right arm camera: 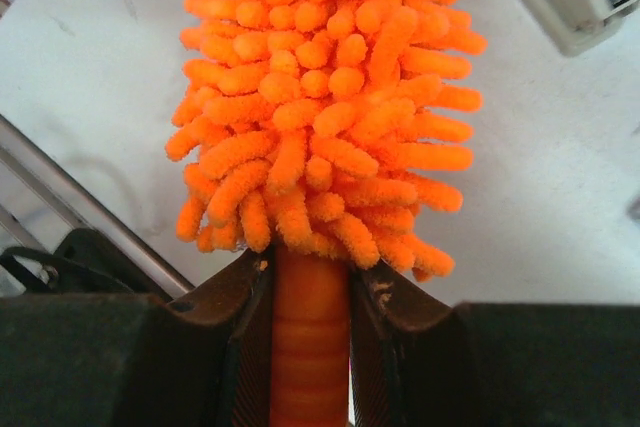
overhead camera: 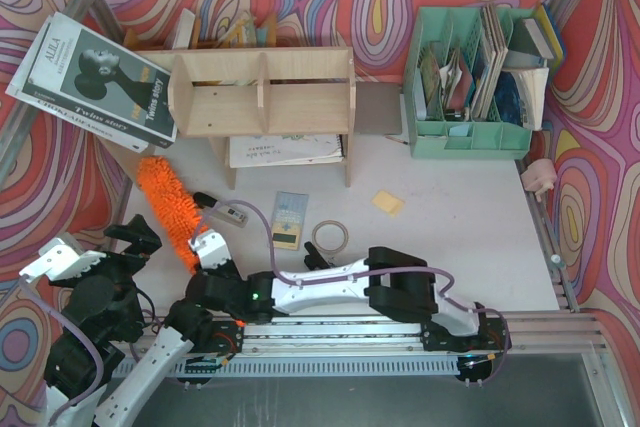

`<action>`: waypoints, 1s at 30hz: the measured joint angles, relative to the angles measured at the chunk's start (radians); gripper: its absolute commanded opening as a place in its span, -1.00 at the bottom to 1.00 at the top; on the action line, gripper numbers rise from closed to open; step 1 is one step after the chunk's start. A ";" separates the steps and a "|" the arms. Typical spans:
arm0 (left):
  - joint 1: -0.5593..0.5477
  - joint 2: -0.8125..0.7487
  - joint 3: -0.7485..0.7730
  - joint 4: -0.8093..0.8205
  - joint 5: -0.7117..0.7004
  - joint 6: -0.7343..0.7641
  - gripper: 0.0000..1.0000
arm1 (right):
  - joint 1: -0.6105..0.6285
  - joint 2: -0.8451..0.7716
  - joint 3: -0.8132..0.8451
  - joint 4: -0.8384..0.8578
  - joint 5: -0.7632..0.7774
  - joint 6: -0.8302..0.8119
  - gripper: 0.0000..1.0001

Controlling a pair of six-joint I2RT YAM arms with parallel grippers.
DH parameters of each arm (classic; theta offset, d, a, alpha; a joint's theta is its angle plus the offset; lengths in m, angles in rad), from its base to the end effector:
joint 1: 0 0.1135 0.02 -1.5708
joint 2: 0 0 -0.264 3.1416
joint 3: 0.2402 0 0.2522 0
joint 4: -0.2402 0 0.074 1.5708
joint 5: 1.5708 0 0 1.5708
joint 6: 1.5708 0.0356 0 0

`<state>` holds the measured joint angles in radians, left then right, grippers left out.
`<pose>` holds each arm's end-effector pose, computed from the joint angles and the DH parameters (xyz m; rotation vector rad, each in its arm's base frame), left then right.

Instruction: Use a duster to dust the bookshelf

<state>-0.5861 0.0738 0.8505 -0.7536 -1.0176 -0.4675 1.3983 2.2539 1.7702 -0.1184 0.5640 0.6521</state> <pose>0.0018 0.0352 0.3496 -0.6912 1.3972 -0.0438 0.1075 0.5062 0.1985 -0.4693 2.0808 0.6314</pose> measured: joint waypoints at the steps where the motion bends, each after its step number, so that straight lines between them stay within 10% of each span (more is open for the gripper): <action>1: 0.000 0.000 0.000 0.000 0.000 0.000 0.97 | 0.005 -0.018 -0.027 0.022 0.013 -0.029 -1.00; 13: 0.000 0.000 0.000 0.000 0.000 0.000 0.97 | 0.060 -0.253 -0.234 0.196 0.090 -0.229 -1.00; 30: 0.000 0.000 0.000 0.000 0.000 0.000 0.97 | 0.058 -0.162 -0.253 0.136 0.074 -0.224 -1.00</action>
<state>-0.5861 0.0738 0.8505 -0.7536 -1.0180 -0.4671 1.4563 2.0922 1.5173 0.0177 0.6380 0.4278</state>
